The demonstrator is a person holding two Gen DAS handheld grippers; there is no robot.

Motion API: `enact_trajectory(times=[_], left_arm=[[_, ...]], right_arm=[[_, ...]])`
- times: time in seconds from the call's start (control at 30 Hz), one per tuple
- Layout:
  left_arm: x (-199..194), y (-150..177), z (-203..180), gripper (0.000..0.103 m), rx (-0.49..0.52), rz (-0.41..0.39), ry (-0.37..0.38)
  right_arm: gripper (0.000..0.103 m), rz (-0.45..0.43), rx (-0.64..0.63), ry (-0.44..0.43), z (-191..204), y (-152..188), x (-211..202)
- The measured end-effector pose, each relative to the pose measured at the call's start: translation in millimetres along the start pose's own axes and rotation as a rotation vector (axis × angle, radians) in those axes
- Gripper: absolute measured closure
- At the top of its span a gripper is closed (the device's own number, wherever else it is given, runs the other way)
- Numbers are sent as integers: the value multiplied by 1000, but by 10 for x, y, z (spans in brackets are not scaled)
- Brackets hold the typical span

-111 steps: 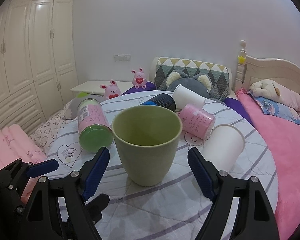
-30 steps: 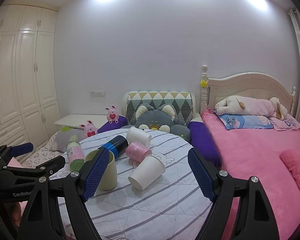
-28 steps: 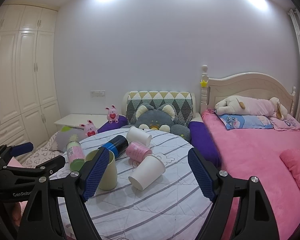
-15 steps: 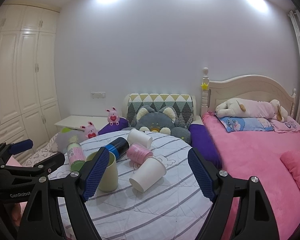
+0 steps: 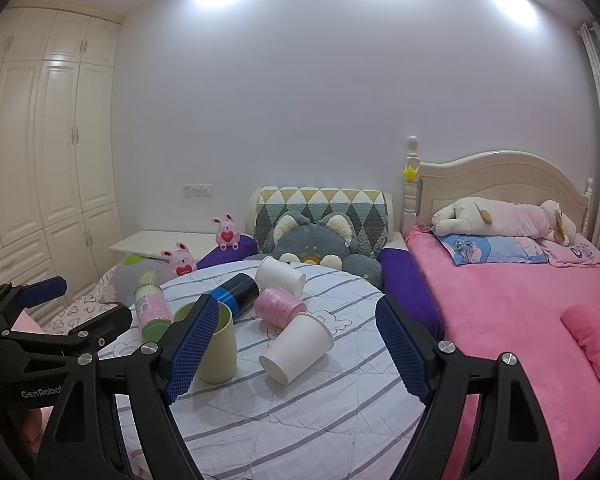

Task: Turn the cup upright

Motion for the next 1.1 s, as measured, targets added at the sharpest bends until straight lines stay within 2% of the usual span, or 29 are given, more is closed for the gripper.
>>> enact_trajectory(times=[0.57, 1.1], left_arm=[[0, -3, 8, 0, 5, -24, -24], [106, 50, 106, 0, -27, 16, -13]], right_arm=[[21, 10, -5, -1, -26, 50, -26], [21, 29, -13, -2, 4, 41, 56]])
Point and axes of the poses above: each gripper's, at about its wrist camera, not at the fingertips, and x roughly the way its jaws point, z to its left, y to its underside, the point moved 10 cm from there along x, roughly the way its jaws point, and after that the axes turned 10 degrees about z, right-handed, at the moved point
